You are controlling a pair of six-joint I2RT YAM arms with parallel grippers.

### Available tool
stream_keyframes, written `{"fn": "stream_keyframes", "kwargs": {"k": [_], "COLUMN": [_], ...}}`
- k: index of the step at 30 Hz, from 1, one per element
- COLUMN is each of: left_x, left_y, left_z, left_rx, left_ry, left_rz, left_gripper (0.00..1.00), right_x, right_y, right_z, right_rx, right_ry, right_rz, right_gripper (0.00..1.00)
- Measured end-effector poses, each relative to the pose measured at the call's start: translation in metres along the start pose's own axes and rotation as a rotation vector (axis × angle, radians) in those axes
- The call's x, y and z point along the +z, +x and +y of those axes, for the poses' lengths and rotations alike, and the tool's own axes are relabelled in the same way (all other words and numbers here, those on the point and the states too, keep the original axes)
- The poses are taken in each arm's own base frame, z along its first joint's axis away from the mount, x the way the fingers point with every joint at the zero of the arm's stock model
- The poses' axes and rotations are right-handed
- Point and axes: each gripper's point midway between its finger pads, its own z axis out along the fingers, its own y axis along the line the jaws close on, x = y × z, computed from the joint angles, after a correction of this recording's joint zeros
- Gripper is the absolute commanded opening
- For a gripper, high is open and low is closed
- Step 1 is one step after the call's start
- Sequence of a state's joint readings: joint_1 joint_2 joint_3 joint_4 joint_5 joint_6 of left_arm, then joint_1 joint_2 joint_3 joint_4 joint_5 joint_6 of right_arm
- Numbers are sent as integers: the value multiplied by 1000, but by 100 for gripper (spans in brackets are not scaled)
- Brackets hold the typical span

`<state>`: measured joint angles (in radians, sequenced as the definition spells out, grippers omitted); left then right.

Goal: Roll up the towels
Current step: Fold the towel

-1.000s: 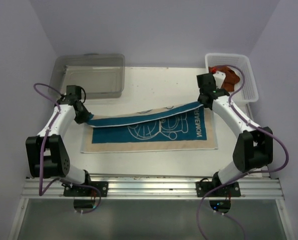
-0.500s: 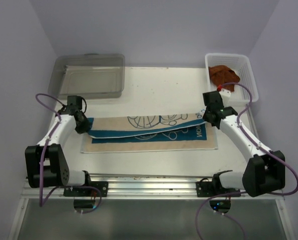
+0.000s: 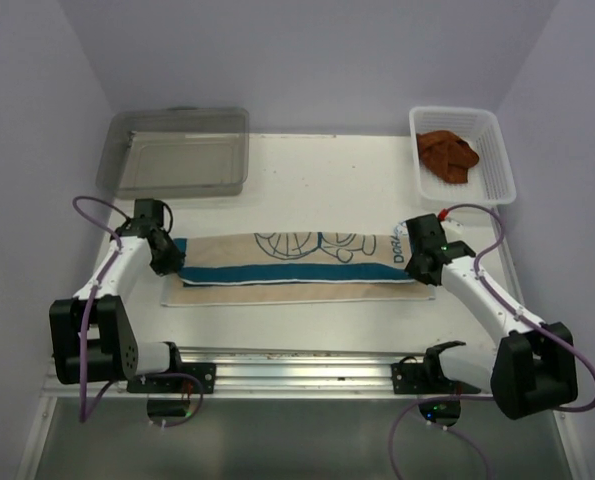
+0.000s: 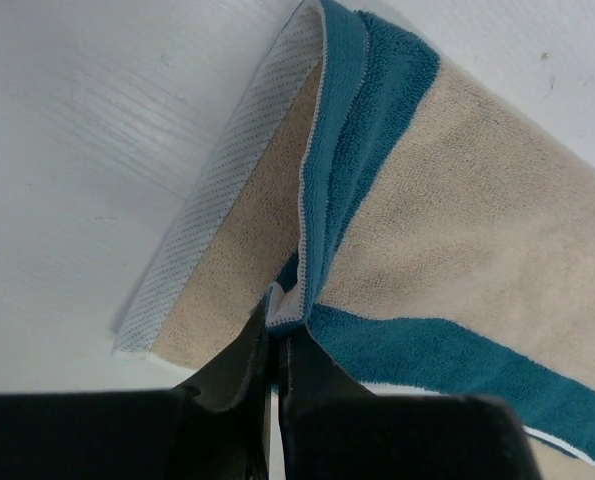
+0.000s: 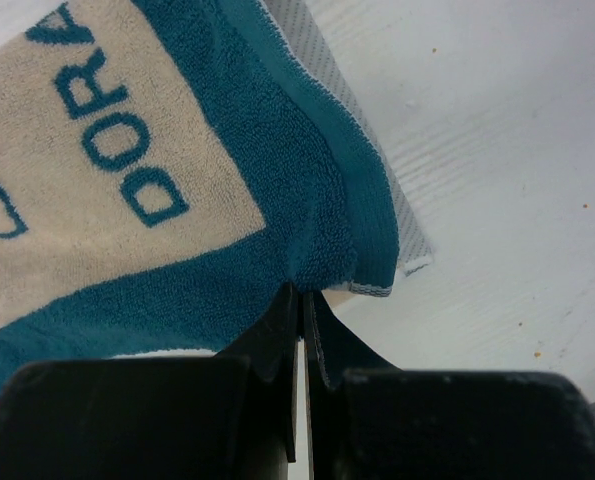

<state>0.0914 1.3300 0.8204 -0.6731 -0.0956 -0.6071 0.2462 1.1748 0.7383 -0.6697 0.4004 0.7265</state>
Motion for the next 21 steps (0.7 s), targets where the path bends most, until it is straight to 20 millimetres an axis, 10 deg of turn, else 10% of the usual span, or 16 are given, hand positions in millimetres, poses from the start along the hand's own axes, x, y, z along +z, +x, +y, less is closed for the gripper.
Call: {"fn": "stream_keyframes", "kwargs": {"k": [21], "left_x": [-34], "left_y": [-4], "left_z": [2], "left_rx": [-18], "left_ry": [43], "left_rz": [-51], "left_gripper": [0], "right_x": [-31], "right_y": [-7], "right_z": [-25], "right_rx": [84], "right_ry": [3], "right_rz": [-82], "right_gripper": [0]}}
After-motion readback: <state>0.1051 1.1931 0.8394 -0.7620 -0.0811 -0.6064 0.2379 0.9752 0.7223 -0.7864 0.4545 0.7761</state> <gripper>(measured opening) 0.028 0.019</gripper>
